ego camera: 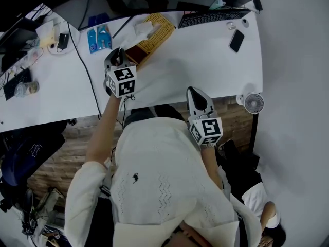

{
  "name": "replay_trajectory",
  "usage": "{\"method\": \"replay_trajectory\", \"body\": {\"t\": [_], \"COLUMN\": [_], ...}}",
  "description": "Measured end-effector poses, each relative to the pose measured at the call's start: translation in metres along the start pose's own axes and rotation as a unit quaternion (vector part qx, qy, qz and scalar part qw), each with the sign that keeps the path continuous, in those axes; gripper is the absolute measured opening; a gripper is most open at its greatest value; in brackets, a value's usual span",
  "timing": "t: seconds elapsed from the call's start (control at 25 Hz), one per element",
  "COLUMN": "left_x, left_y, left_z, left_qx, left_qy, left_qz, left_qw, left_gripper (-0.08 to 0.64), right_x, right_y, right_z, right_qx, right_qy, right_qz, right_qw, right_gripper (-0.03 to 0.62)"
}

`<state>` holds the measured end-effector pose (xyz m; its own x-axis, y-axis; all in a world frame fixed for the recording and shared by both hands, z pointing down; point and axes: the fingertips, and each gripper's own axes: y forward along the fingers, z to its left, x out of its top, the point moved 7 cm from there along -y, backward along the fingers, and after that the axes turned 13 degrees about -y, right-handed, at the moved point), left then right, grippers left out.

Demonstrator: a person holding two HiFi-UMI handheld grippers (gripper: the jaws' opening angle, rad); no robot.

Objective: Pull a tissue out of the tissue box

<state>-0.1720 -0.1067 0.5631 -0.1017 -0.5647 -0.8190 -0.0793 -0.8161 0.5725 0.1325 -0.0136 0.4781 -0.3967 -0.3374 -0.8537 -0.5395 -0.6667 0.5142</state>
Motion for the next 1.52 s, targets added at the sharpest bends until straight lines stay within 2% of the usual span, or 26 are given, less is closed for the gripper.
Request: {"method": "replay_trajectory", "body": {"t": [0.76,1.52], "left_x": [-0.005,-0.027], "left_y": [-0.032,-0.080], "left_z": [-0.009,-0.031], "left_qx": [0.020,0.024], "left_qy": [0.011,-0.015], "left_qz": [-0.015,-0.031], "left_qw": [0.9996,0.9991], "left_gripper": [0.015,0.015], "right_x": [-0.001,-0.006], "right_y": [0.001,-0.006], "right_z": [-0.005,-0.010], "right_qx": [0.040,0.091], "right_qy": [-0.027,-0.064], "right_qz": [-0.005,-0.024], "right_qw": [0.999,0.993], "right_gripper": [0.002,0.002]}}
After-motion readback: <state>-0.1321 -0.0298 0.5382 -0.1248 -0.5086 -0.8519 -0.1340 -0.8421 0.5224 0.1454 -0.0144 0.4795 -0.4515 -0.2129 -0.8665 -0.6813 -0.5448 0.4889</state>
